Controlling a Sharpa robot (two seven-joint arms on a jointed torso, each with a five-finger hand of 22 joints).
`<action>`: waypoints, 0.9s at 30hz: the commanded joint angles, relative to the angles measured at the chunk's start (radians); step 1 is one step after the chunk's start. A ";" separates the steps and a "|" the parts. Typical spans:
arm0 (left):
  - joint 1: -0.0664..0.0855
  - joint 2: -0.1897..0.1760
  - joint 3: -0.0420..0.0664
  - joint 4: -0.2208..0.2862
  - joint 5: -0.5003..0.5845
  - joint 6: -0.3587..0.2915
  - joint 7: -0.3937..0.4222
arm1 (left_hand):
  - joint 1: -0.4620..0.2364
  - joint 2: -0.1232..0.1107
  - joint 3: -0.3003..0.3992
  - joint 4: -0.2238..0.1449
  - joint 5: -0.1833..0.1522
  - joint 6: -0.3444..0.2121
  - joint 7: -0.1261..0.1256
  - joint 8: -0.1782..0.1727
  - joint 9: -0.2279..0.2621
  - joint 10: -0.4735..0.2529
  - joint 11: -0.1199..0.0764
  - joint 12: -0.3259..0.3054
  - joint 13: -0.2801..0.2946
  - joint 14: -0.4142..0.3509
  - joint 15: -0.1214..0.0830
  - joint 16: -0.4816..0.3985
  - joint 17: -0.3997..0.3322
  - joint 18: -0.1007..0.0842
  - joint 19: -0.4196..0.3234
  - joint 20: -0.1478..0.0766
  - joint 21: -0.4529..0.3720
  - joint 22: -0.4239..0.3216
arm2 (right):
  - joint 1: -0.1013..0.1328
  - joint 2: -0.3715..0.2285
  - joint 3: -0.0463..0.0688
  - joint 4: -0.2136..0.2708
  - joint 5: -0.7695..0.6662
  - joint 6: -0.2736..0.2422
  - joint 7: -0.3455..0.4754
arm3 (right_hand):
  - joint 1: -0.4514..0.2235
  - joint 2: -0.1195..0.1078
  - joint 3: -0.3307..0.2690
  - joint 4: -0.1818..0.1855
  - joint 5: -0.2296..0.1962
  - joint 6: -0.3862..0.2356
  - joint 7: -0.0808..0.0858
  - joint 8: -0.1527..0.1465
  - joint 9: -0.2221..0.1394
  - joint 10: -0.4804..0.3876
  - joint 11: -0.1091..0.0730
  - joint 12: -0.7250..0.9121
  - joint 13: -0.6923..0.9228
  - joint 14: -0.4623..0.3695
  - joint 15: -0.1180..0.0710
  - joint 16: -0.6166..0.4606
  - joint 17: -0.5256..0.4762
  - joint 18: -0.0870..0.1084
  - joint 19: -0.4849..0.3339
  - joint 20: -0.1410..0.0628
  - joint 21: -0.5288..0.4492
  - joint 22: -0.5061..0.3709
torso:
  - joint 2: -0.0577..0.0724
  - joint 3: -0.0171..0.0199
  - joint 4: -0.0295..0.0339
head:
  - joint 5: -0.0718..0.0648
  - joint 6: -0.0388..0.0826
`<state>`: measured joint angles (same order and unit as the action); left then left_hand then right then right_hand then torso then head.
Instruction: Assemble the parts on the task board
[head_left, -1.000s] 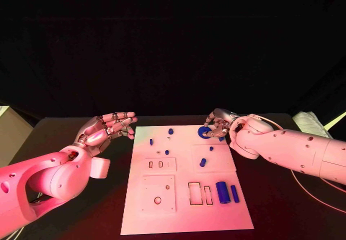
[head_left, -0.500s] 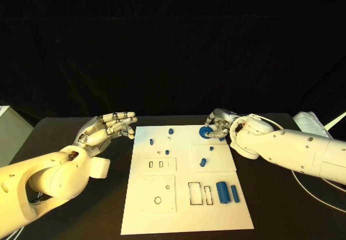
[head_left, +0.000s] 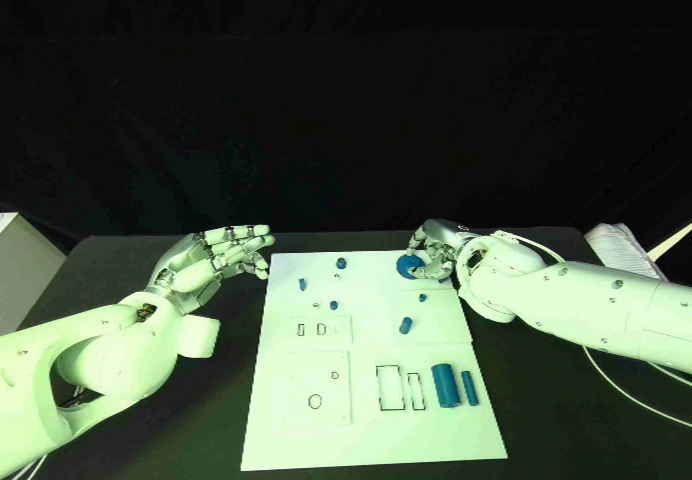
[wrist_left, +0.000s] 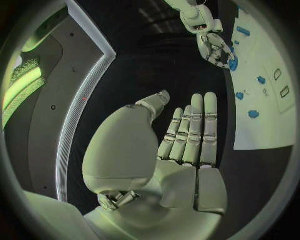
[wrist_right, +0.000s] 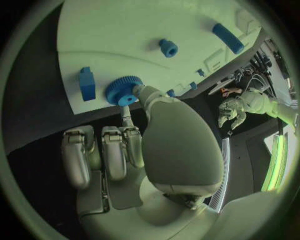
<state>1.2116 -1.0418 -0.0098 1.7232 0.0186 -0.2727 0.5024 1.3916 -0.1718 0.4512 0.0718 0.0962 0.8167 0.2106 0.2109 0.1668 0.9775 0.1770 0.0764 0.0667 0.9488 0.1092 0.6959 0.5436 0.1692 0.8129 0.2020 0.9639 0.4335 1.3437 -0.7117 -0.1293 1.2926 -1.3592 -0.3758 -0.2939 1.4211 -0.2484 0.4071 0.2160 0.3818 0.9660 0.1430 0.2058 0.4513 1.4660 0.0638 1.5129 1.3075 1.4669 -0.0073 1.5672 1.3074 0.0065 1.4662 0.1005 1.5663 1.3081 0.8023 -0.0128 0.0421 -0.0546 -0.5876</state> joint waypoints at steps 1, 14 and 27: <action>0.001 0.001 0.001 0.003 -0.001 0.017 0.004 | -0.001 0.007 0.004 0.001 -0.001 -0.006 0.027 -0.005 -0.001 -0.007 0.001 -0.005 0.000 -0.009 -0.001 0.006 0.000 0.014 -0.006 0.000 0.003 0.001 | -0.002 -0.001 -0.001 0.015 -0.067 -0.081 0.018 | -0.004 -0.002 0.012 -0.001 0.012 0.019 -0.009 0.014 0.006 0.056 -0.010 0.006 0.211 0.104 -0.007 0.004 0.263 -0.007 0.105 -0.008 0.005 0.263 | 0.000 -0.0005 0.0007 | -0.002 0.003; 0.001 0.006 0.001 0.000 -0.001 0.017 0.003 | -0.002 0.008 0.004 0.001 -0.001 -0.006 0.027 -0.005 -0.001 -0.007 0.001 -0.005 0.000 -0.009 -0.001 0.007 0.000 0.014 -0.007 0.000 0.004 0.001 | 0.002 0.022 0.001 0.147 -0.223 -0.210 0.013 | -0.013 -0.006 0.031 -0.009 0.008 0.031 -0.014 0.022 0.009 0.063 -0.016 0.012 0.217 0.104 -0.012 0.004 0.263 -0.007 0.105 -0.012 0.005 0.263 | -0.001 -0.0011 0.0030 | -0.003 0.010; 0.001 0.015 0.001 -0.002 -0.001 0.015 0.000 | -0.004 0.008 0.005 0.002 -0.001 -0.006 0.027 -0.005 -0.001 -0.008 0.002 -0.005 0.000 -0.010 -0.001 0.008 0.000 0.014 -0.008 0.001 0.006 0.002 | -0.022 0.118 -0.002 0.128 -0.295 -0.223 -0.013 | -0.018 -0.005 0.045 -0.015 -0.007 0.027 -0.014 0.019 0.008 0.062 -0.016 0.011 0.216 0.104 -0.013 0.004 0.263 -0.007 0.105 -0.014 0.005 0.263 | 0.003 -0.0020 0.0038 | 0.000 0.010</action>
<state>1.2118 -1.0291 -0.0098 1.7202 0.0186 -0.2727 0.4993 1.3916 -0.1718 0.4512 0.0718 0.0961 0.8167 0.2106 0.2109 0.1668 0.9775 0.1770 0.0764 0.0668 0.9451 0.1056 0.6999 0.5436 0.1691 0.8129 0.2020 0.9635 0.4349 1.3222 -0.5959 -0.1311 1.4239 -1.6079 -0.5819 -0.2990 1.4083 -0.2615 0.4451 0.2008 0.3790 0.9756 0.1432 0.2084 0.4515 1.4668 0.0572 1.5206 1.3080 1.4667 -0.0146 1.5671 1.3080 0.0067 1.4663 0.0930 1.5662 1.3077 0.8037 -0.0151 0.0440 -0.0545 -0.5774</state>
